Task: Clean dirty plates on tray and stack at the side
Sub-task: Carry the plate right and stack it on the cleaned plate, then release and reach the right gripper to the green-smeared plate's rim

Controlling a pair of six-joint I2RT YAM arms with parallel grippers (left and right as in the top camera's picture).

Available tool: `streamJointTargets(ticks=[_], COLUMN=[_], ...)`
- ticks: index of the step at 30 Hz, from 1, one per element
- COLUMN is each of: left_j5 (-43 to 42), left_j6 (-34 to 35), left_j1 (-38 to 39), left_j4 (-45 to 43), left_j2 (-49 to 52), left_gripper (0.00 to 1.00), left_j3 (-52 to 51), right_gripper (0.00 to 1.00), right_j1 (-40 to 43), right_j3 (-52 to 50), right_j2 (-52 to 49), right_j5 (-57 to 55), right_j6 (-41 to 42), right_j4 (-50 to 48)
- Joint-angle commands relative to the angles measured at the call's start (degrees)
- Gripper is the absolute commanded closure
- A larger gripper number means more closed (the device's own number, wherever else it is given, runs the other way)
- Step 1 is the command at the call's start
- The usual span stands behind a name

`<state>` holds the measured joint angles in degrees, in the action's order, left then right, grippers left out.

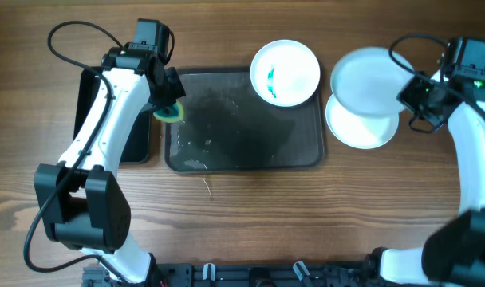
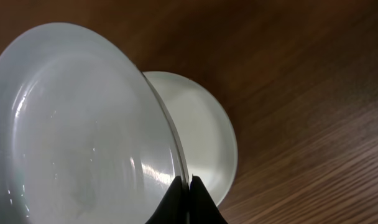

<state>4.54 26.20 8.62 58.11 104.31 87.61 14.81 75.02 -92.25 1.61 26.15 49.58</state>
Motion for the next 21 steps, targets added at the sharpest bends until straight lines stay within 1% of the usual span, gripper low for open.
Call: streamJointTargets(ticks=[1, 7, 12, 13, 14, 15, 21], left_j5=[-0.7, -0.7, -0.7, -0.7, -0.7, -0.7, -0.7], left_j6=[-0.9, -0.9, -0.9, -0.9, -0.9, -0.9, -0.9], left_j1=[-0.1, -0.1, 0.0, 0.0, -0.1, -0.1, -0.1], left_j4=[-0.2, -0.4, -0.4, -0.4, -0.4, -0.4, -0.5], left_j2=[-0.3, -0.3, -0.3, -0.3, -0.3, -0.3, -0.3], left_gripper=[0.96, 0.96, 0.96, 0.96, 0.96, 0.96, 0.96], left_j3=[0.7, 0.7, 0.7, 0.7, 0.7, 0.7, 0.7], right_gripper=[0.95, 0.96, 0.95, 0.94, 0.89, 0.82, 0.78], right_j1=[1.0, 1.0, 0.9, 0.9, 0.9, 0.9, 0.7], right_j3=[0.3, 0.3, 0.3, 0.3, 0.3, 0.3, 1.0], right_j2=[-6.3, -13.5, -14.8, -14.7, -14.6, -14.5, -11.5], right_j5=[-1.4, -3.4, -3.3, -3.2, -2.4, -1.7, -0.8], right_j6=[0.9, 0.9, 0.8, 0.3, -0.8, -1.6, -2.7], right_j4=[0.2, 0.2, 0.5, 0.8, 1.1, 1.6, 5.3])
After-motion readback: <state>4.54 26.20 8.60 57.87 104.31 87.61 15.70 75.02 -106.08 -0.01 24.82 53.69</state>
